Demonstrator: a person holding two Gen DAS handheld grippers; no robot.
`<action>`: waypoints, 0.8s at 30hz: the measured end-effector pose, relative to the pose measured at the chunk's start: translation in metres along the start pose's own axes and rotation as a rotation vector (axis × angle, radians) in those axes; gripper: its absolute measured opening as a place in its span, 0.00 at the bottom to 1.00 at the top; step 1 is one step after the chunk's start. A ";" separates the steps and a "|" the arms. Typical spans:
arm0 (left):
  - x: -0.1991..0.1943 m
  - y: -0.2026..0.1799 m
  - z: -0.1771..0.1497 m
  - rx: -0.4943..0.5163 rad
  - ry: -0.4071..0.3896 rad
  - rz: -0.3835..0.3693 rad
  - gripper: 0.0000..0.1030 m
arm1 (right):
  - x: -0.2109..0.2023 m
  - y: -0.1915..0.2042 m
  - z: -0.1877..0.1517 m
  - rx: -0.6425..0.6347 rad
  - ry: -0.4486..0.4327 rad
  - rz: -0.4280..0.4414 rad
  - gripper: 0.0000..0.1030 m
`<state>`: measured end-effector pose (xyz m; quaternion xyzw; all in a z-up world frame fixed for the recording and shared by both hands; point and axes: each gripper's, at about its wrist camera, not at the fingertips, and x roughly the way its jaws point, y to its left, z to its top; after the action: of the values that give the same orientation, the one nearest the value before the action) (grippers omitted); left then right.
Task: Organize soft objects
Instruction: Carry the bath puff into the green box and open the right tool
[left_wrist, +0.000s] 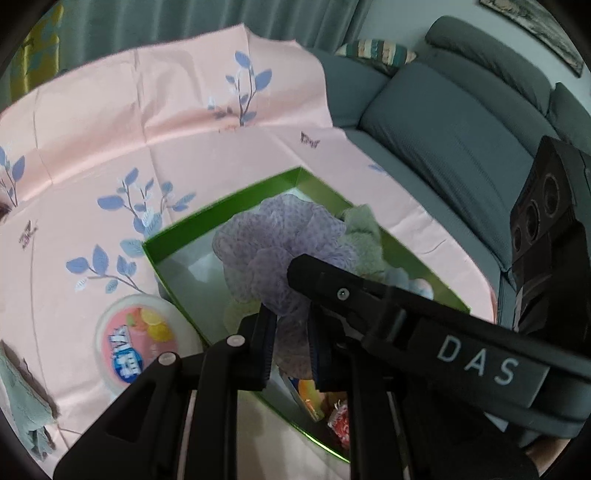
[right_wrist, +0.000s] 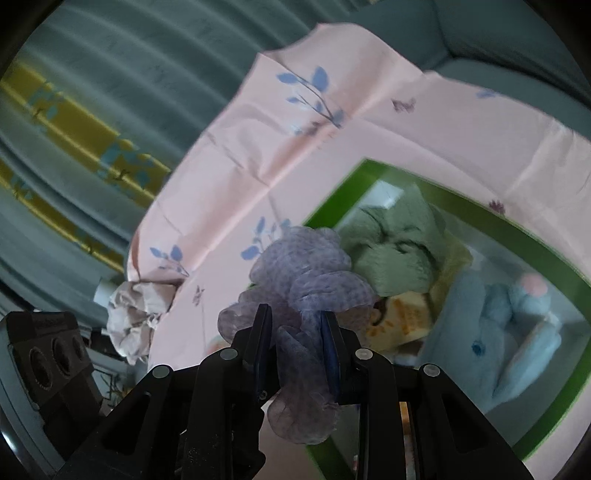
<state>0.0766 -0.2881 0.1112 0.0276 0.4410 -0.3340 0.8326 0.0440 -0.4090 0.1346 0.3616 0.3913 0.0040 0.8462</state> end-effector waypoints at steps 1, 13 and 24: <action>0.002 0.001 0.000 -0.005 0.004 0.000 0.12 | 0.002 -0.002 0.001 0.001 0.003 -0.006 0.29; -0.037 0.016 -0.005 -0.067 -0.054 -0.033 0.38 | 0.012 -0.011 0.002 0.026 0.017 -0.010 0.28; -0.109 0.068 -0.040 -0.190 -0.122 0.020 0.69 | 0.019 -0.002 0.003 -0.034 0.039 -0.030 0.34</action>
<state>0.0451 -0.1633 0.1516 -0.0674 0.4190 -0.2834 0.8600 0.0582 -0.4070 0.1221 0.3410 0.4127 0.0052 0.8446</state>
